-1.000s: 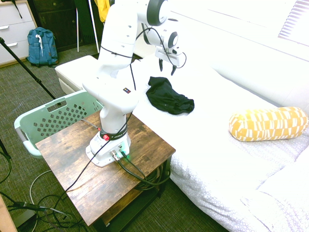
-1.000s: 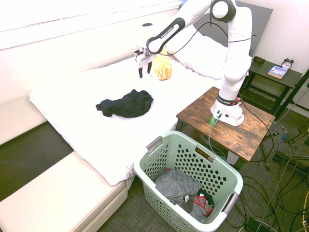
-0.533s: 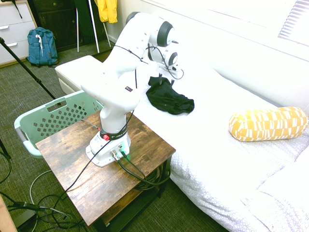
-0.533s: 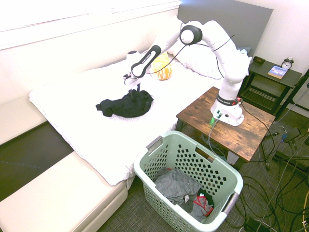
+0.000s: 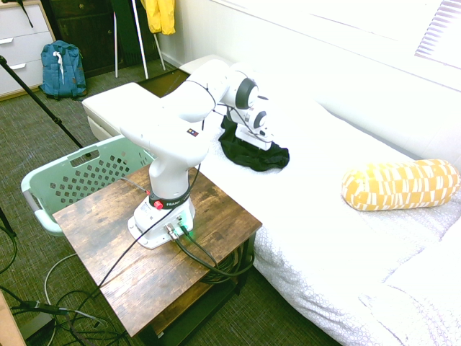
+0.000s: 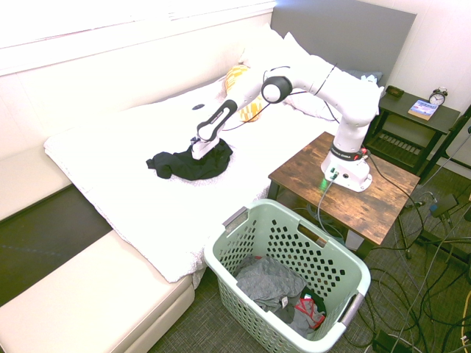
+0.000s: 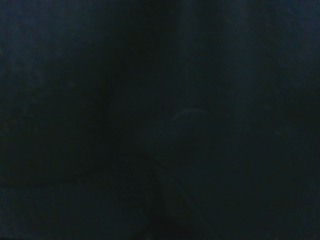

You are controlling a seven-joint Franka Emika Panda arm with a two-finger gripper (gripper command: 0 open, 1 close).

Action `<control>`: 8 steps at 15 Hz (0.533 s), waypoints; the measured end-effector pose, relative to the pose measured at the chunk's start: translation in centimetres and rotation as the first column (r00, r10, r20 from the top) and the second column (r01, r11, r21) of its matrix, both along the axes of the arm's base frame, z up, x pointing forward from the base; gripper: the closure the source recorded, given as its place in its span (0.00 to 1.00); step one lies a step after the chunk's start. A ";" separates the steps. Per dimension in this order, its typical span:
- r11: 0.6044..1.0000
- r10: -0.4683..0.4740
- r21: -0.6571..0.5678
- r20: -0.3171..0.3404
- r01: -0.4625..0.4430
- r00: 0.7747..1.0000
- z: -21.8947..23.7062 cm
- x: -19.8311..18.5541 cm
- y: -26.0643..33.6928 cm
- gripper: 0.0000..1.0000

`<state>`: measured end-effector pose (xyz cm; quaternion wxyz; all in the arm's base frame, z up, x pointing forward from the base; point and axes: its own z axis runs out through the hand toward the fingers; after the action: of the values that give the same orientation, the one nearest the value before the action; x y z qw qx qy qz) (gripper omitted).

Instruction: Put my clothes in the laundry bag

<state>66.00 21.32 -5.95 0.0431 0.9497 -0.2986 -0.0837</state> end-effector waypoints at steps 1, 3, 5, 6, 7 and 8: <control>1.000 0.006 0.006 -0.007 -0.006 1.000 -0.2 0.2 0.9 1.00; 1.000 0.011 0.019 -0.018 -0.010 1.000 -0.1 0.8 2.1 1.00; 0.999 0.007 0.035 -0.023 -0.006 1.000 -0.1 1.1 2.8 1.00; 0.999 0.005 0.041 -0.022 -0.004 1.000 -0.2 1.0 3.1 1.00; 0.999 0.006 0.042 -0.020 -0.005 1.000 -0.3 1.0 3.3 1.00; 0.999 0.007 0.043 -0.020 -0.006 1.000 -0.2 1.0 3.4 1.00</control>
<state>66.96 24.75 -6.12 0.0262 0.9505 -0.2933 -0.0994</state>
